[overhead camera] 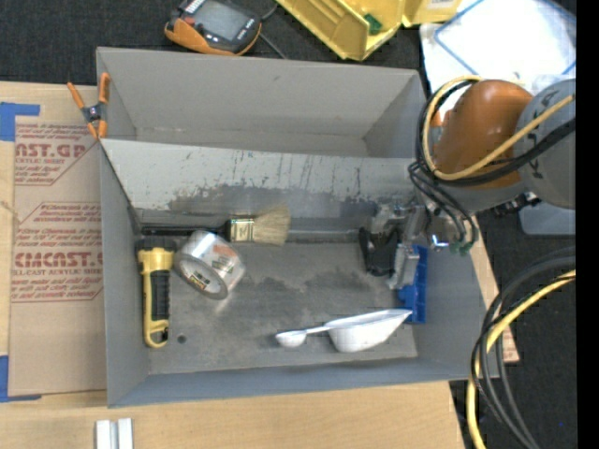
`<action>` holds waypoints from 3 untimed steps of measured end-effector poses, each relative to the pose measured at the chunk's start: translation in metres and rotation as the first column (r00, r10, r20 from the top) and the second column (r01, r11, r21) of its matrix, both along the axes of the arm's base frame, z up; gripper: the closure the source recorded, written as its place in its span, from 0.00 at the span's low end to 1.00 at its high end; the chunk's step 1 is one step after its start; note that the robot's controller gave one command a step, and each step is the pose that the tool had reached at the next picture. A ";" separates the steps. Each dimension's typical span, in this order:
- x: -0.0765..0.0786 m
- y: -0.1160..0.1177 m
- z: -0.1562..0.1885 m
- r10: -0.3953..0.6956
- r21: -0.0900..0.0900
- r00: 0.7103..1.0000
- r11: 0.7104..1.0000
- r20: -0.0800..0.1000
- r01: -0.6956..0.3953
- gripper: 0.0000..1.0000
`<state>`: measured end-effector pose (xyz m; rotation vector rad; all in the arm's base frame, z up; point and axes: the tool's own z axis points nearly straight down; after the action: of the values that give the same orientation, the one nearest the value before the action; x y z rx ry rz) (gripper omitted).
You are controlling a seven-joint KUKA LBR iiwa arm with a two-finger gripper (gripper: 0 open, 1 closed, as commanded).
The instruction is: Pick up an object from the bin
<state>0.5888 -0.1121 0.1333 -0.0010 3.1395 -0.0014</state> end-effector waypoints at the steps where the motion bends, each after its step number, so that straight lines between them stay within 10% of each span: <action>1: 0.000 0.000 0.000 0.000 0.000 1.000 1.000 0.000 0.000 0.00; 2: -0.009 -0.003 0.027 -0.010 0.003 1.000 1.000 -0.011 0.010 0.00; 3: -0.014 0.016 0.083 0.205 0.003 0.979 0.979 -0.004 -0.205 0.00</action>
Offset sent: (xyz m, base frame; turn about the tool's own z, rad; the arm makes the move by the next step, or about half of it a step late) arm -0.0223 -0.0147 0.1134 0.0412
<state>0.5749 -0.0959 0.2165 -0.3247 3.1273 0.0029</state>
